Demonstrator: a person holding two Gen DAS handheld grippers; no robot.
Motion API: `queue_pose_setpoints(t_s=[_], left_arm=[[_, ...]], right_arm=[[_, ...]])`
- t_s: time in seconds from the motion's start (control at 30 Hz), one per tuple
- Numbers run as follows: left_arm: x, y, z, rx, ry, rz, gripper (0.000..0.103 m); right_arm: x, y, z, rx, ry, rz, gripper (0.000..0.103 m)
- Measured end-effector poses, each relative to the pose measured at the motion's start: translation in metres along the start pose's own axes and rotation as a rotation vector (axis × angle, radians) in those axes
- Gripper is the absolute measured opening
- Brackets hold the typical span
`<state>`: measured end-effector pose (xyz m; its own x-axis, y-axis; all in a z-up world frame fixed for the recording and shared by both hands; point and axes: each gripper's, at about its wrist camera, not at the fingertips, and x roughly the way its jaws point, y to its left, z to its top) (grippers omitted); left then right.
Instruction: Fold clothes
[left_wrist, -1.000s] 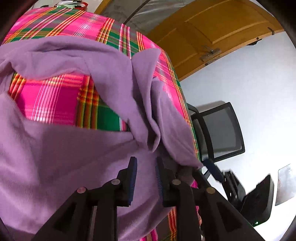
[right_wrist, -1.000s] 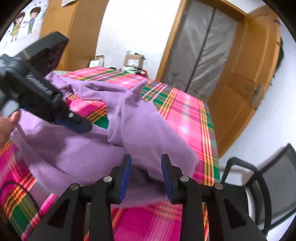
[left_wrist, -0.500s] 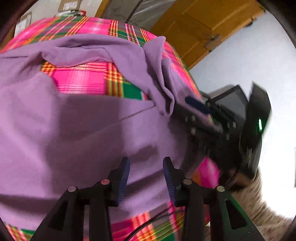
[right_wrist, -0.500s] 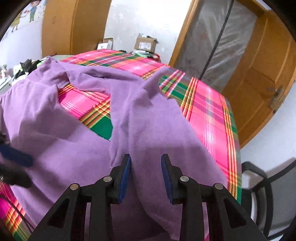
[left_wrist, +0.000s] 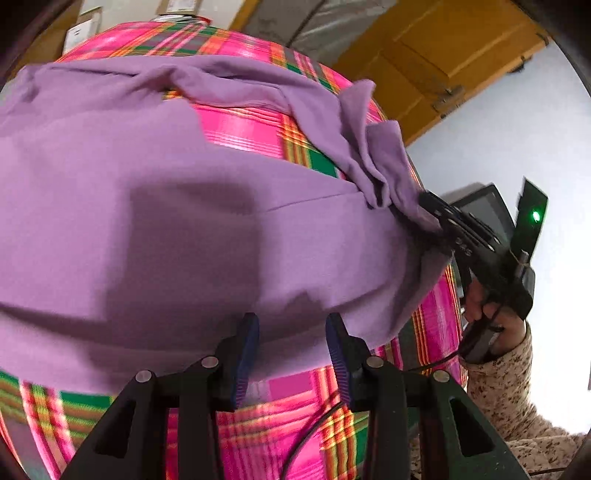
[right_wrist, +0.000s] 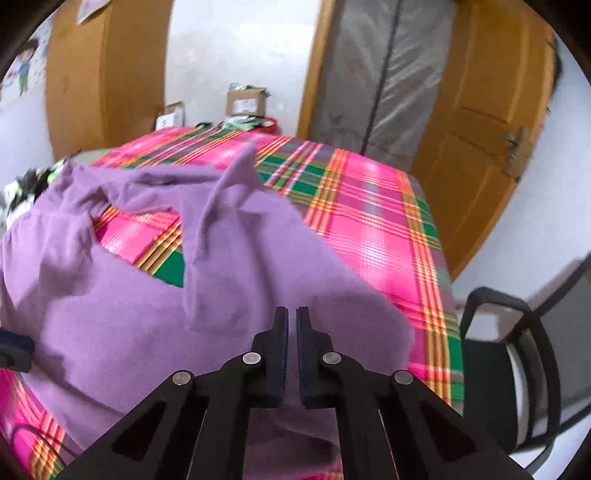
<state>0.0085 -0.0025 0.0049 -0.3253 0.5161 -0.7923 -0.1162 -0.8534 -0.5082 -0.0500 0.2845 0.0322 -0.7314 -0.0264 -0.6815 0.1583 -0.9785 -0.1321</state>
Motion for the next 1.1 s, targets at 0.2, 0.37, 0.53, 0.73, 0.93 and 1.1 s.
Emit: queue_pose_setpoints(t_s=[0.2, 0.37, 0.53, 0.73, 0.93, 1.1], left_arm=[[-0.024, 0.032, -0.008, -0.114, -0.082, 0.03, 0.038], [-0.035, 0.049, -0.014, -0.192, -0.119, 0.046, 0.038], [-0.029, 0.045, -0.018, -0.193, -0.107, 0.043, 0.039], [-0.026, 0.044, -0.023, -0.206, -0.11, 0.036, 0.039], [-0.026, 0.047, -0.026, -0.229, -0.113, 0.02, 0.039], [-0.029, 0.048, -0.028, -0.228, -0.113, 0.029, 0.039]], right_arm=[[-0.023, -0.026, -0.013, 0.092, -0.04, -0.006, 0.003], [-0.027, -0.02, -0.013, 0.057, -0.052, 0.069, 0.01], [-0.021, 0.013, -0.008, -0.065, -0.045, 0.1, 0.034], [0.007, 0.043, -0.006, -0.22, 0.027, 0.008, 0.034], [0.025, 0.038, -0.008, -0.202, 0.066, -0.034, 0.034], [0.024, 0.023, -0.008, -0.142, 0.05, -0.055, 0.005]])
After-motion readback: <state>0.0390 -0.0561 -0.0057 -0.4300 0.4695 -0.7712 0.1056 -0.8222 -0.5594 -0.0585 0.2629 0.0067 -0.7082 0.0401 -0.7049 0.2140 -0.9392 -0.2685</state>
